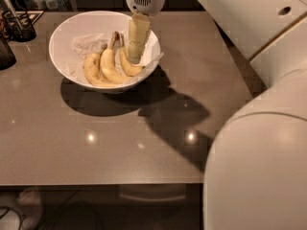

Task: Pick banana from white bowl

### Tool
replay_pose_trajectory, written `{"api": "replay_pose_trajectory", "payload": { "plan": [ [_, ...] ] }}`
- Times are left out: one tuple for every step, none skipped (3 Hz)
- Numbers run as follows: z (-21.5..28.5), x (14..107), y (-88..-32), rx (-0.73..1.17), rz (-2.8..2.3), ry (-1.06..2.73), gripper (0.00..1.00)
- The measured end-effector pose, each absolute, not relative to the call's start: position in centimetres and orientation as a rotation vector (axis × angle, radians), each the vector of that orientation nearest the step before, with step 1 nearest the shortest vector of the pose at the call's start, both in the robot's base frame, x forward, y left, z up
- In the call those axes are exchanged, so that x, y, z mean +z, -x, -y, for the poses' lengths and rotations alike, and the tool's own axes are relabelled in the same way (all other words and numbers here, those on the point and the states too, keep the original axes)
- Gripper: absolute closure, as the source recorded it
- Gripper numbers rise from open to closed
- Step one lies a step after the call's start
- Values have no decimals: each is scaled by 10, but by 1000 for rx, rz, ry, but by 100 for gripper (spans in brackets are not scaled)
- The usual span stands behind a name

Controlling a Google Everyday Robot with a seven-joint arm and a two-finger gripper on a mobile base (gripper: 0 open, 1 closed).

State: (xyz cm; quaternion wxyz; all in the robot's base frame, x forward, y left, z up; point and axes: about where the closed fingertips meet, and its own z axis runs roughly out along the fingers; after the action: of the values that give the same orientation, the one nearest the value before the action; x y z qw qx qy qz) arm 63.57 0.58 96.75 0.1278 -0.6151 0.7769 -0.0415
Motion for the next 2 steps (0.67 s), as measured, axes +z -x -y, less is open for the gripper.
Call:
{"api": "replay_pose_trajectory", "payload": {
  "plan": [
    [-28,960,-644,-93,-2242,1826,12],
    [-39,953,-650,-54,-2237,1844,28]
  ]
}}
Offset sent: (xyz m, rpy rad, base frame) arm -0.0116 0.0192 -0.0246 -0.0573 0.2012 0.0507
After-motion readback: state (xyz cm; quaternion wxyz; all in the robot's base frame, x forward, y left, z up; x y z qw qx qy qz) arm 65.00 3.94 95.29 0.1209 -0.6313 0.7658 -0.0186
